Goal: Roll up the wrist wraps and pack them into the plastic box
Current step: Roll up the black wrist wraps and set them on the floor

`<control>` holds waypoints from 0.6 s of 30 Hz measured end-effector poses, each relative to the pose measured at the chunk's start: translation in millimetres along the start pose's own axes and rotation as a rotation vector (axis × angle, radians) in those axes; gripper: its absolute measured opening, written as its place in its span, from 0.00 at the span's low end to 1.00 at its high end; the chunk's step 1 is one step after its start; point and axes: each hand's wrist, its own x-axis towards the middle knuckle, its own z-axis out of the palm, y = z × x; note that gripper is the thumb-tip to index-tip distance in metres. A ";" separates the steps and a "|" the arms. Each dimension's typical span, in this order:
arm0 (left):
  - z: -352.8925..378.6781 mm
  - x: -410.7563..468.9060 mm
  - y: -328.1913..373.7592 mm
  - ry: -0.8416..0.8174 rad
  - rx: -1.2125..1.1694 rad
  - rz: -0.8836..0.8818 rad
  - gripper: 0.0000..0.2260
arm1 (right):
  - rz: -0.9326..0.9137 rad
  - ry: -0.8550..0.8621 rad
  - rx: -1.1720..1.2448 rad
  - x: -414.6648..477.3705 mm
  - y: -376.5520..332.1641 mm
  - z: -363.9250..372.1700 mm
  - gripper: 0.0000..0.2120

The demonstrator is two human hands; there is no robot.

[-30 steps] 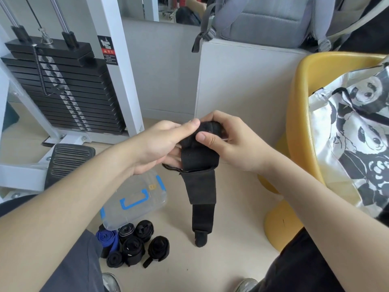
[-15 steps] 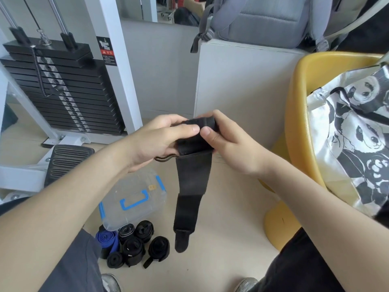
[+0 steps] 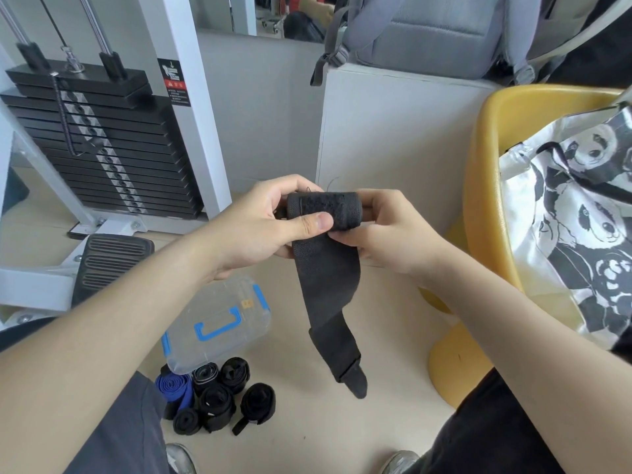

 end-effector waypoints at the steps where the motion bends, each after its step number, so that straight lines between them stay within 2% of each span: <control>1: 1.1 0.0 0.3 -0.005 0.007 0.000 0.15 | 0.038 -0.002 0.040 0.3 -0.6 1.5 0.11; 6: 1.8 0.7 1.0 0.053 0.092 0.027 0.10 | 0.049 -0.012 -0.026 1.2 -0.4 5.8 0.10; 8: 0.7 -0.5 0.1 0.088 0.126 0.049 0.12 | 0.089 -0.127 0.031 1.5 -4.3 1.4 0.14; 11: 1.9 -1.8 -1.6 0.106 0.183 0.116 0.14 | 0.145 -0.257 0.160 -0.3 -8.4 -3.8 0.10; 13: 4.0 -2.9 -1.8 0.121 0.237 0.176 0.16 | 0.086 -0.228 0.082 -1.6 -7.5 -2.5 0.12; 15: 4.5 -3.2 -1.8 0.137 0.286 0.192 0.18 | -0.016 -0.179 0.019 -2.9 -4.8 -1.3 0.08; 16: 4.7 -3.0 -0.7 0.126 0.260 0.173 0.19 | -0.050 -0.153 0.014 -3.1 -4.5 -2.0 0.06; 18: 3.1 -2.1 2.3 0.050 0.038 0.058 0.21 | -0.098 -0.090 0.013 -2.0 -4.6 -4.5 0.08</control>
